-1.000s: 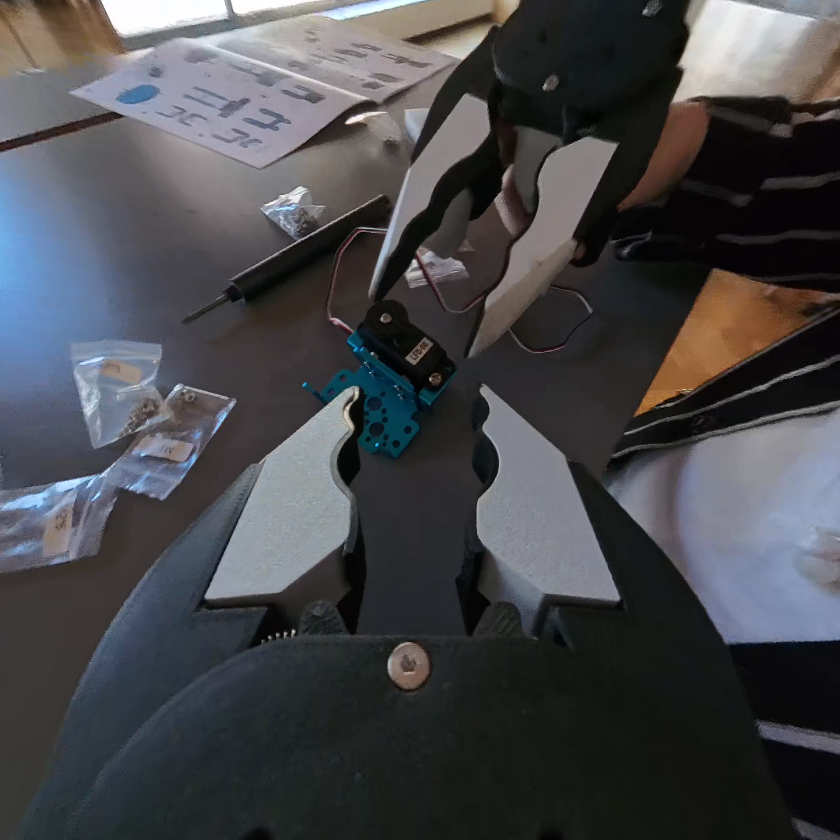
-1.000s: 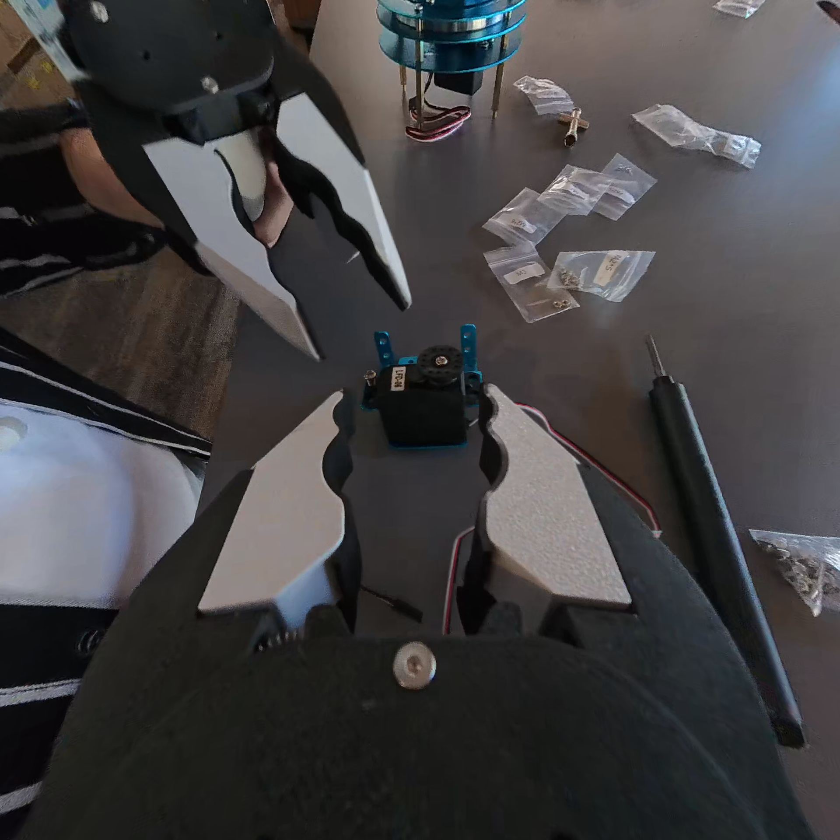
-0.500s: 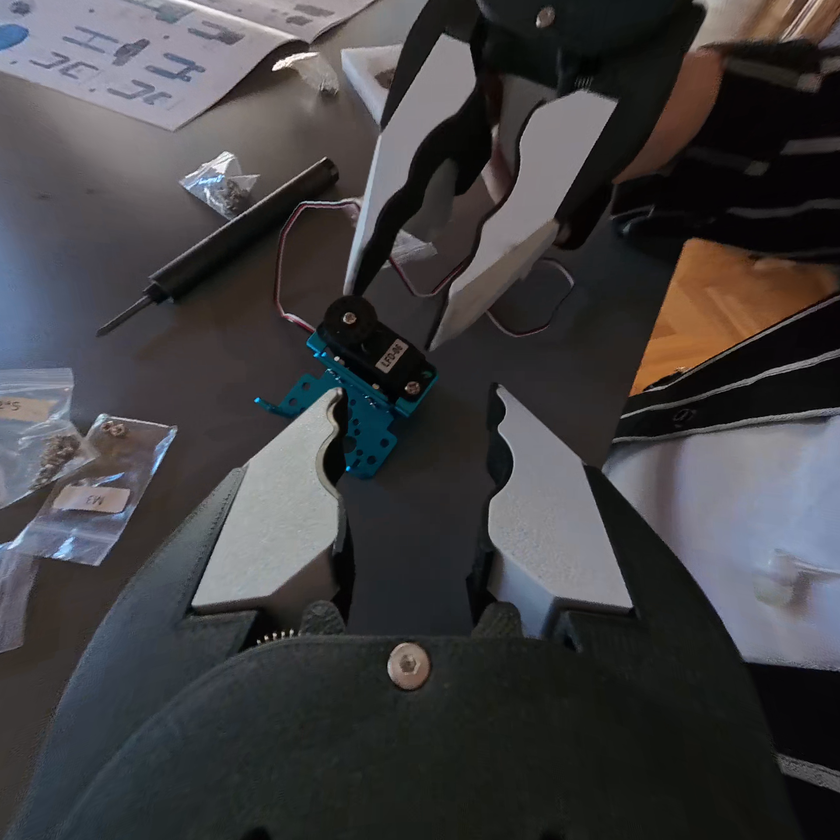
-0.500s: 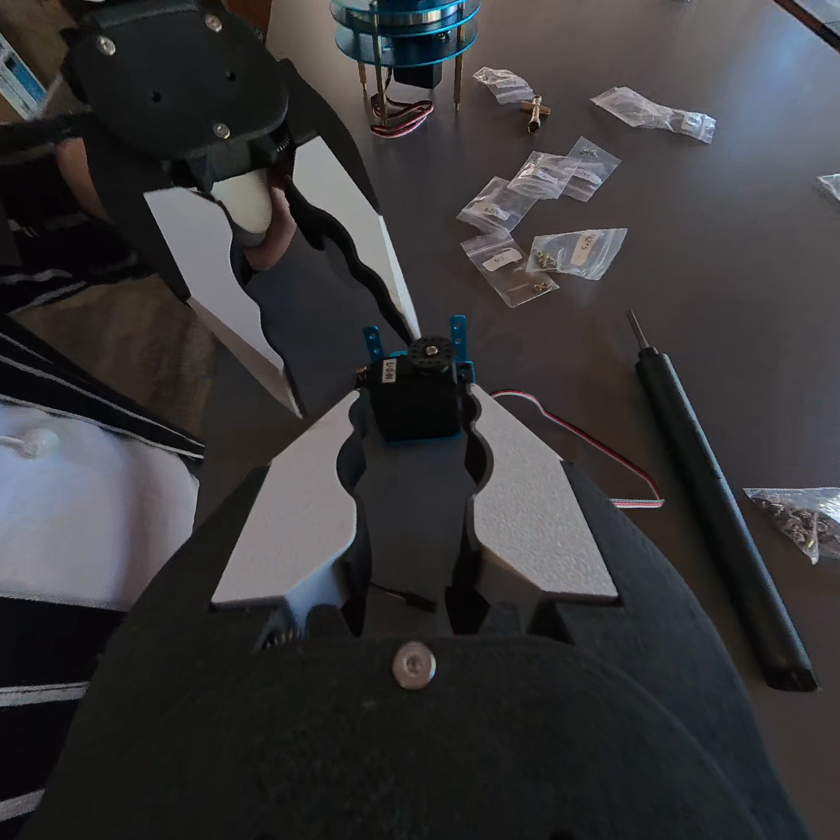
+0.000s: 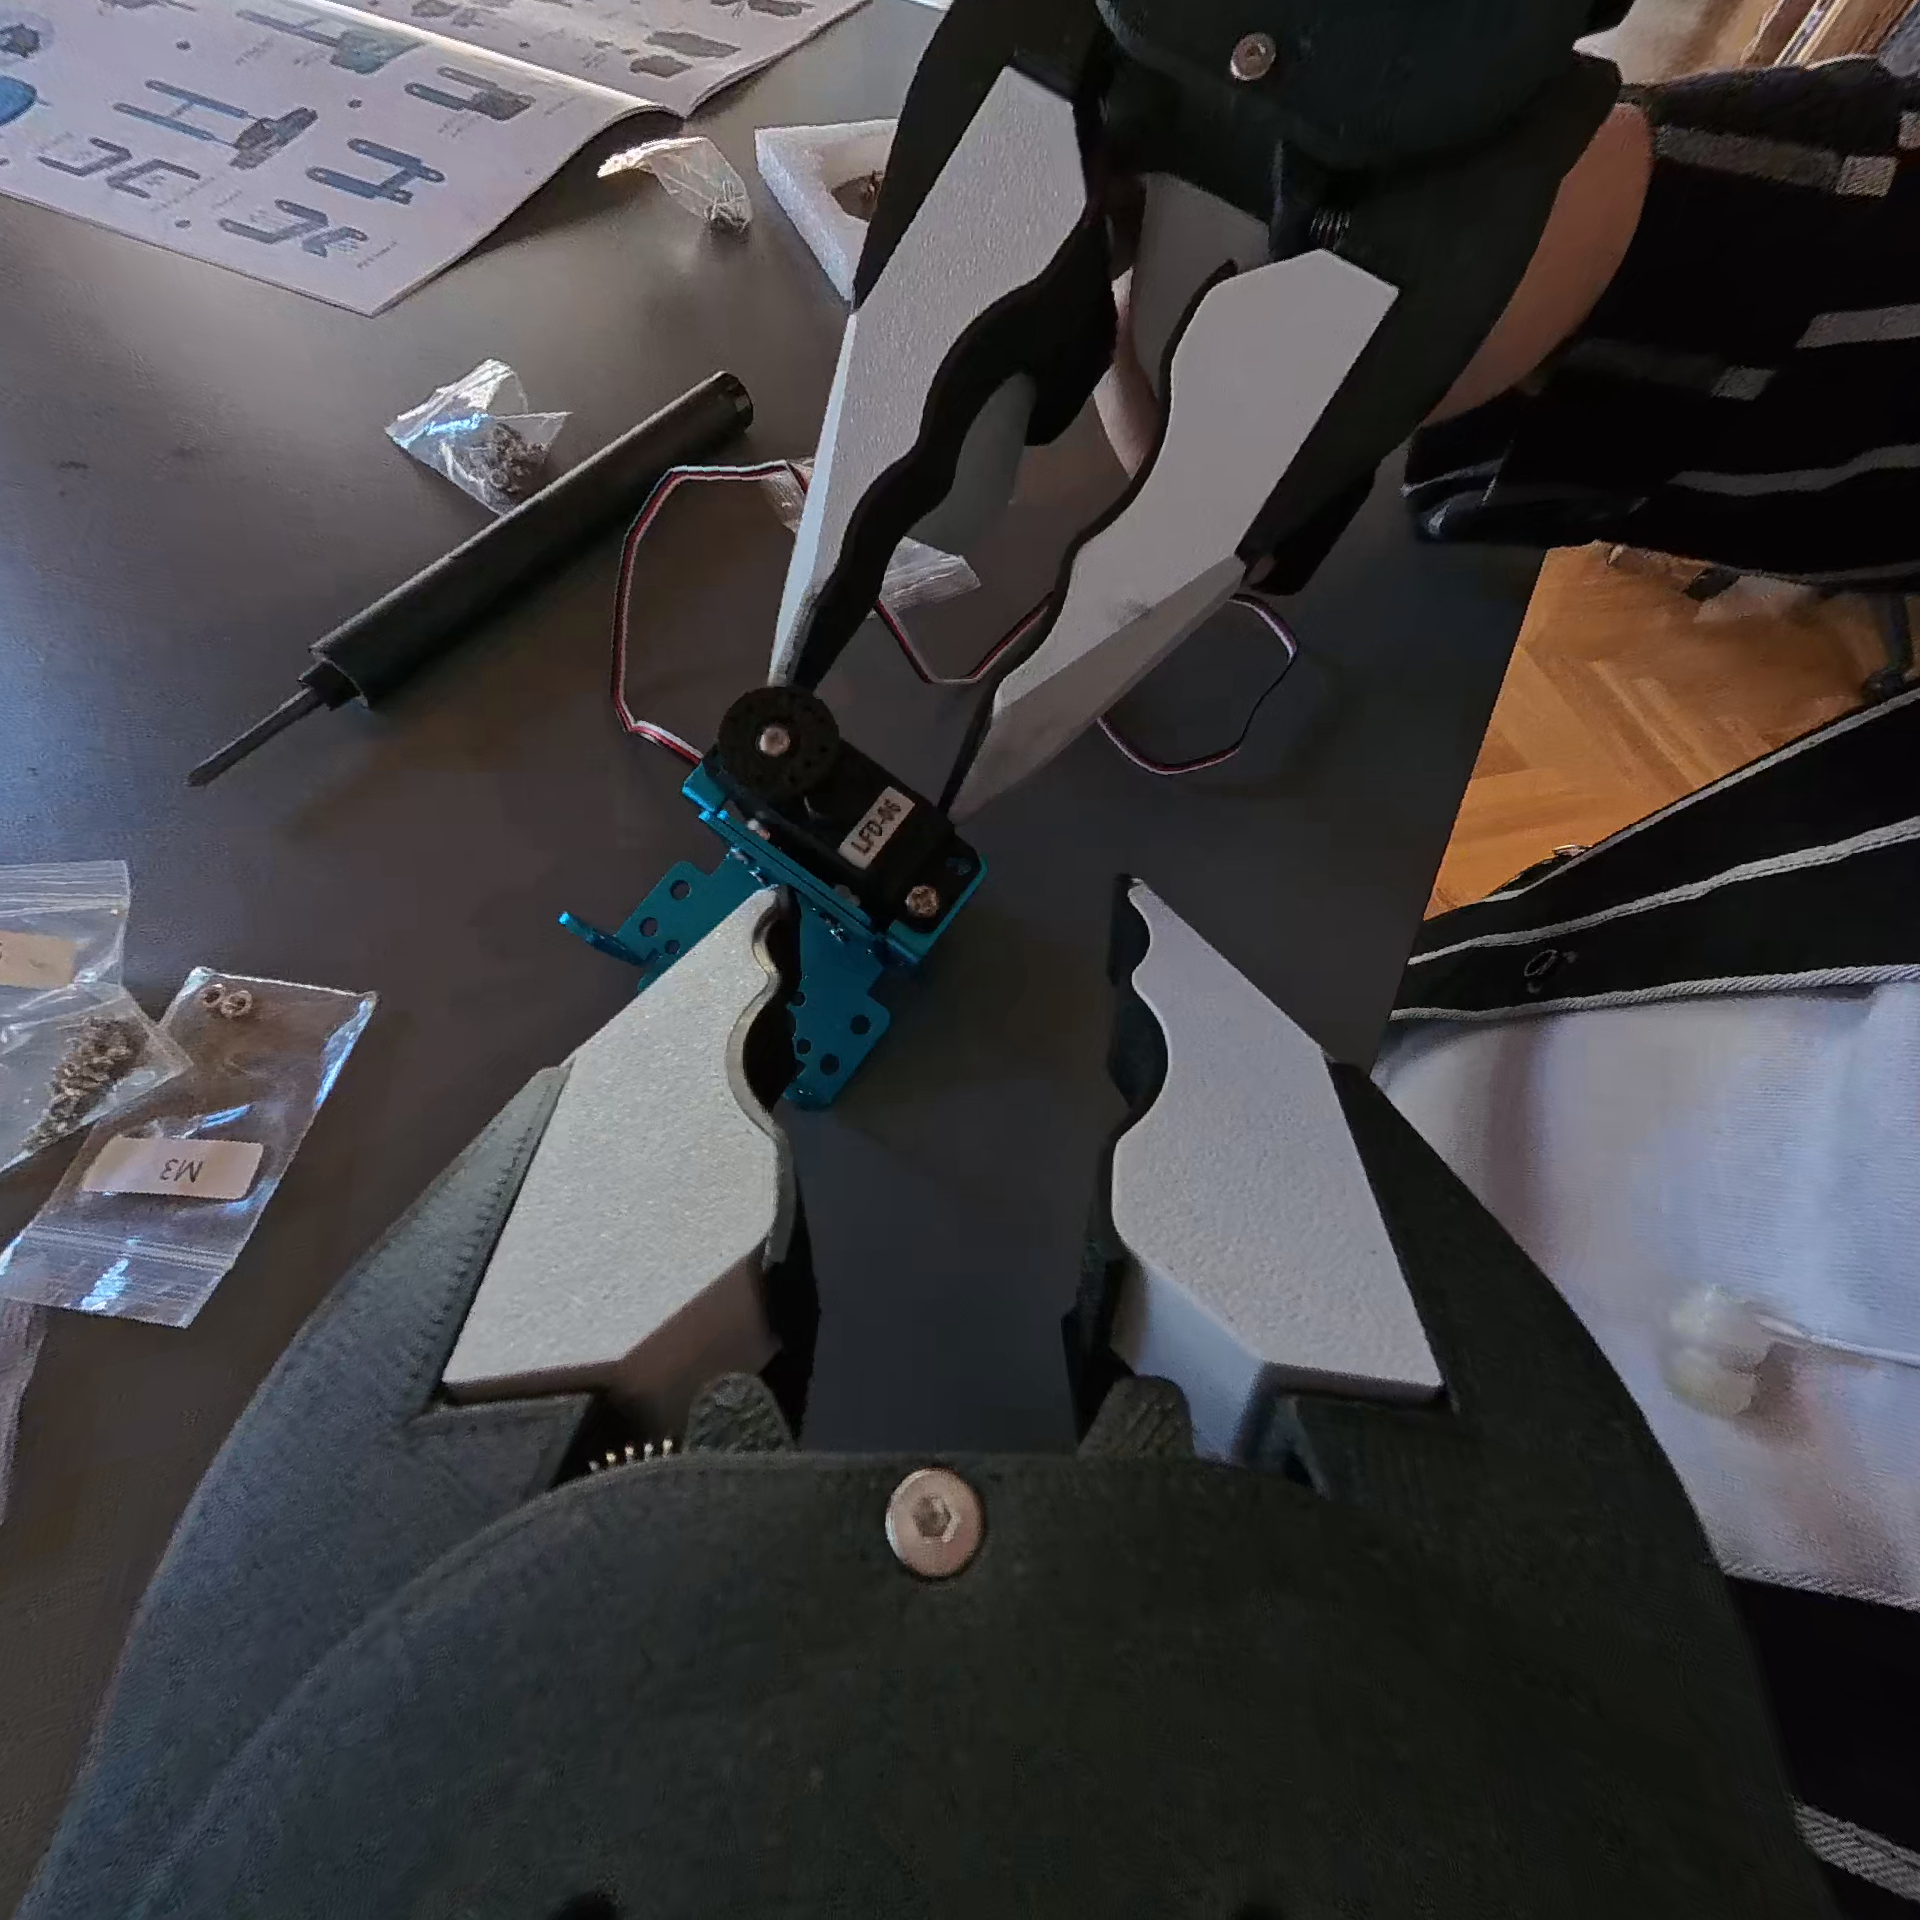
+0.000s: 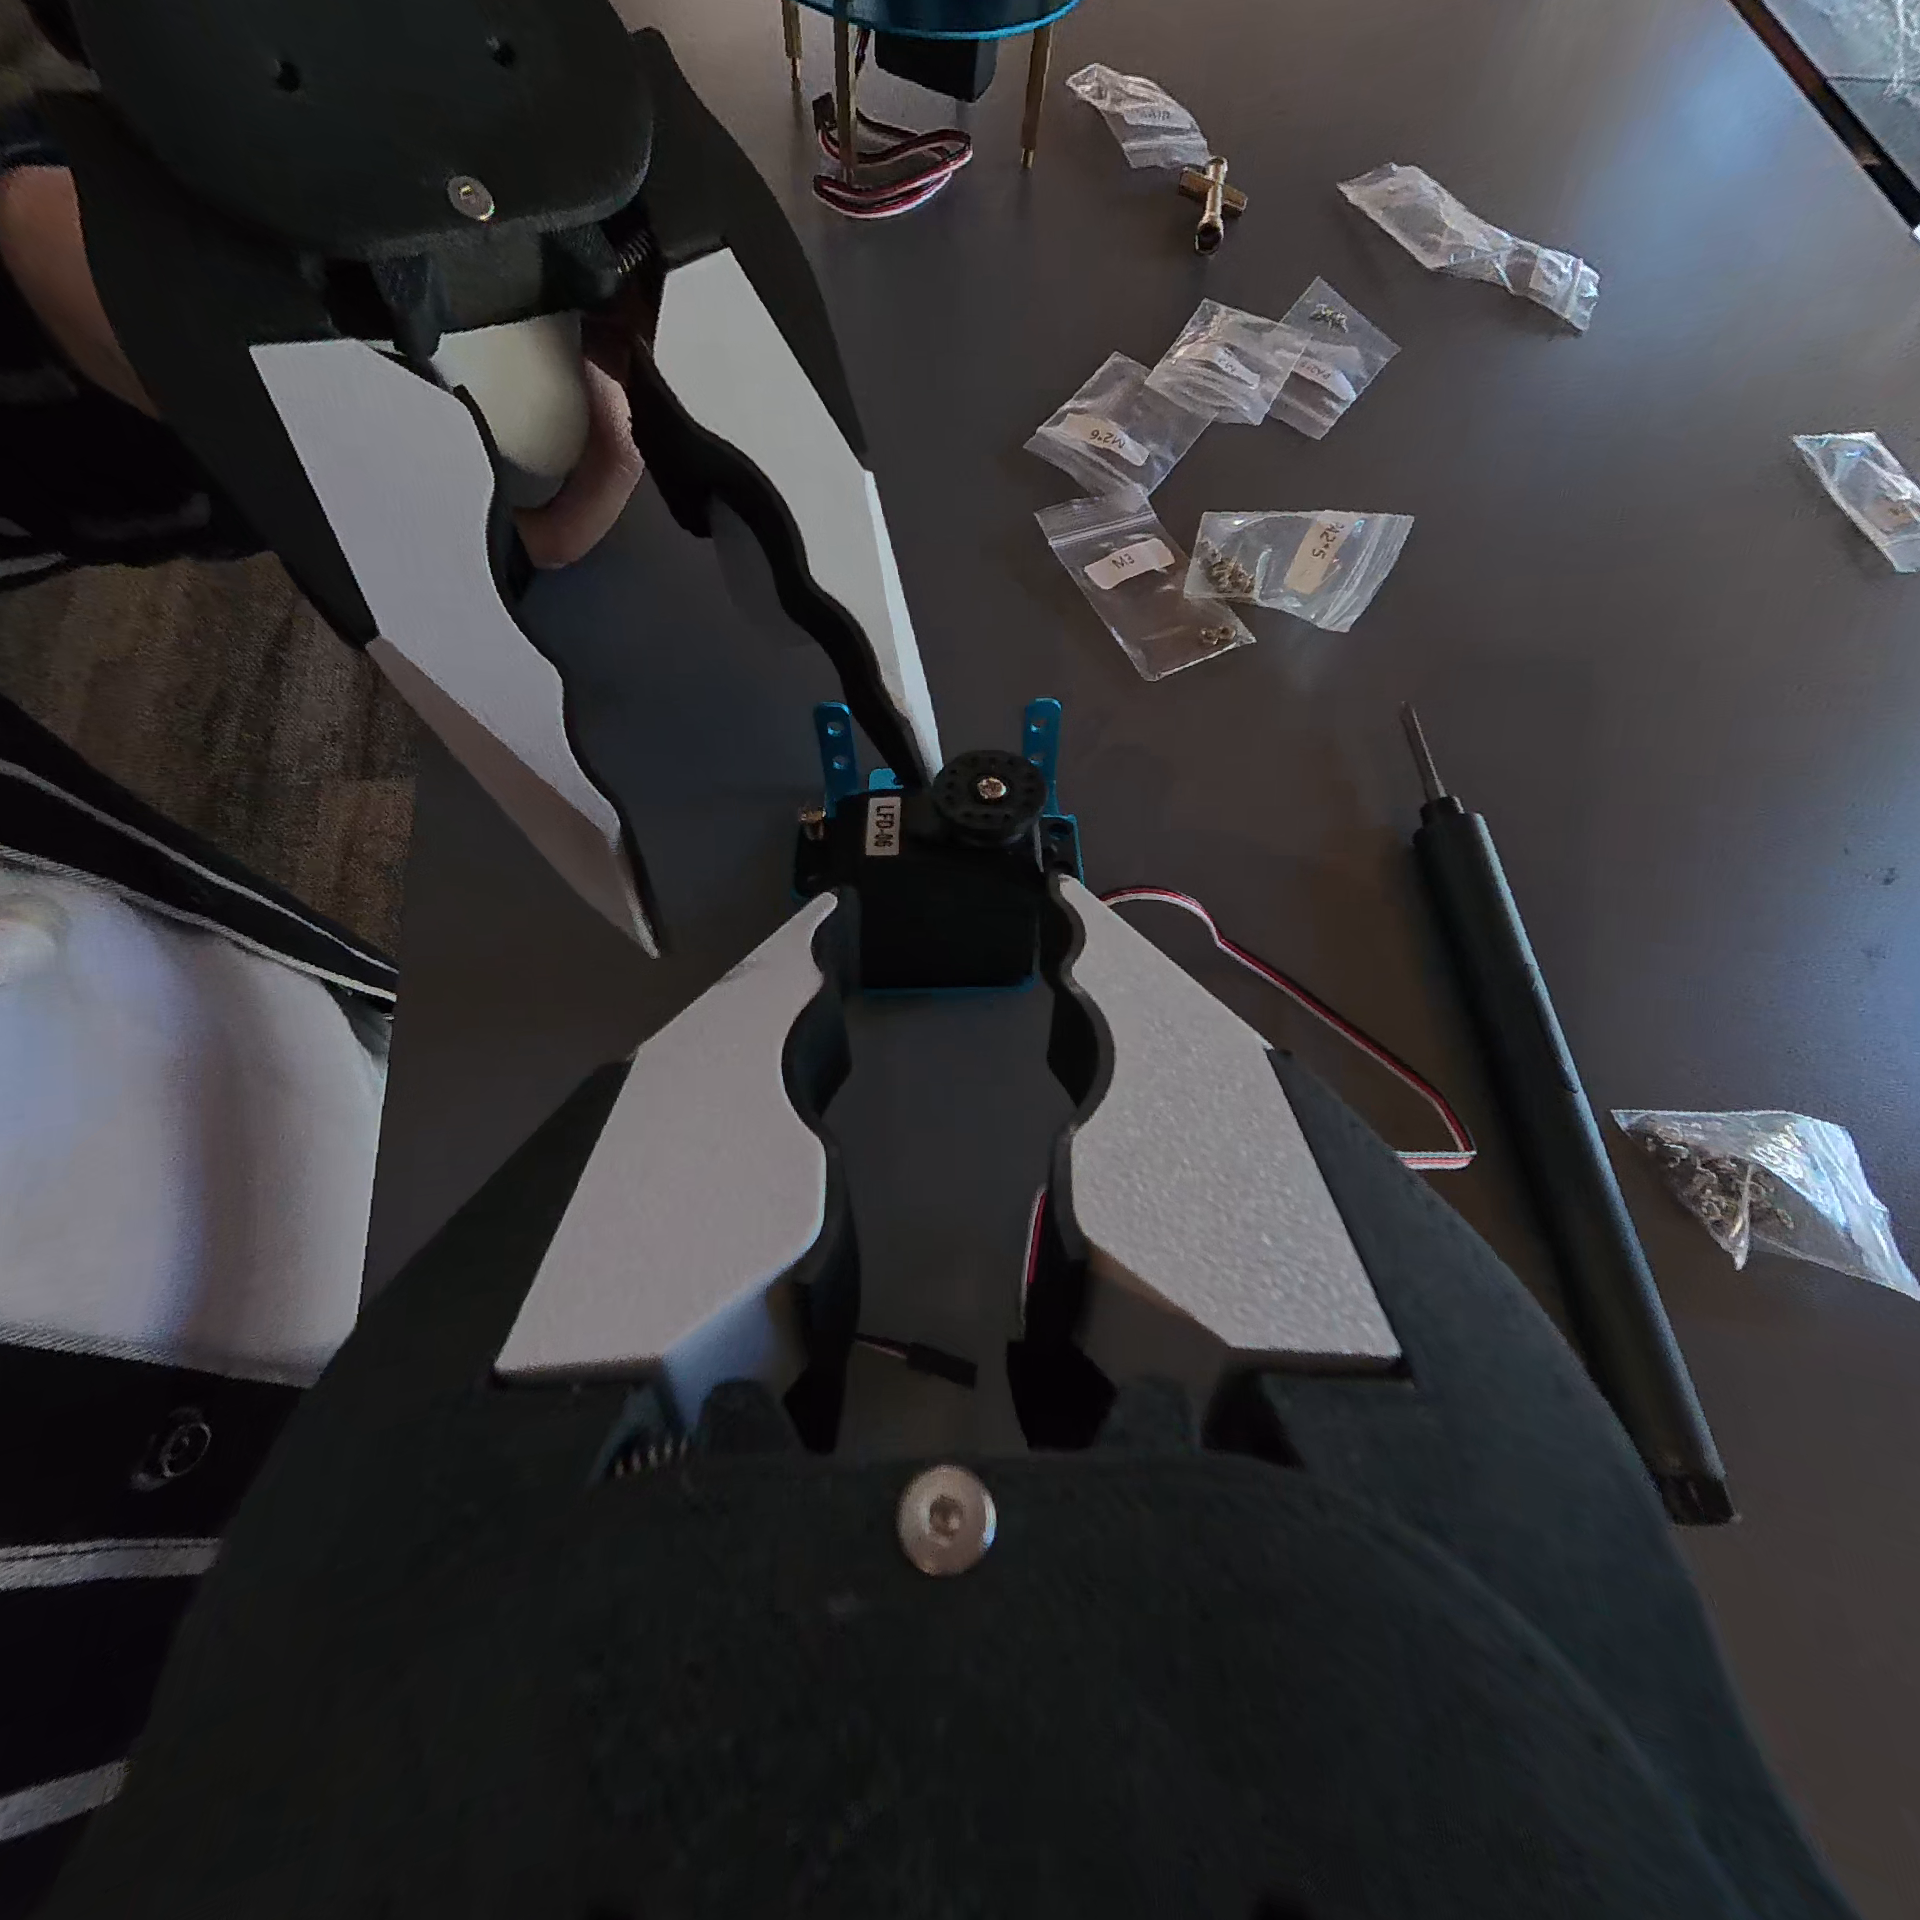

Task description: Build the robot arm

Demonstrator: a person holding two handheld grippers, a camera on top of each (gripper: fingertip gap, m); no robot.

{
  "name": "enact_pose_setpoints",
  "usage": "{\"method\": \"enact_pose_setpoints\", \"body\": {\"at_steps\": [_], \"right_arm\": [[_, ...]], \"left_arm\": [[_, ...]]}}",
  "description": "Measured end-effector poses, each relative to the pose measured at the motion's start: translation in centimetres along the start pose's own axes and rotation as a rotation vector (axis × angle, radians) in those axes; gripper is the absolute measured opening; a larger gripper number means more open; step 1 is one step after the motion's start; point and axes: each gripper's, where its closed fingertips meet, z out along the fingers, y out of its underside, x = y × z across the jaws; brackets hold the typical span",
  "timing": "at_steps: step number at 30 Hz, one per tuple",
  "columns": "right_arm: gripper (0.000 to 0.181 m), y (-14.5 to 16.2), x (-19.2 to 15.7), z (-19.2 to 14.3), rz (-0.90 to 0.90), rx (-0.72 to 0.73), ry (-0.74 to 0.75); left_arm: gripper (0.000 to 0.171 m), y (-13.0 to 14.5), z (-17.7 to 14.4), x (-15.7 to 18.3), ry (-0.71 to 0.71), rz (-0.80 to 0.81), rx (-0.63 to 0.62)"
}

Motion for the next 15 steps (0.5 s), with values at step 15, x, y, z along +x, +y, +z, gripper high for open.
{"method": "enact_pose_setpoints", "body": {"at_steps": [15], "right_arm": [[0.034,0.07,-0.18,-0.05,-0.057,-0.043,-0.002]], "left_arm": [[0.054,-0.07,-0.1,0.03,0.023,-0.033,0.011]]}}
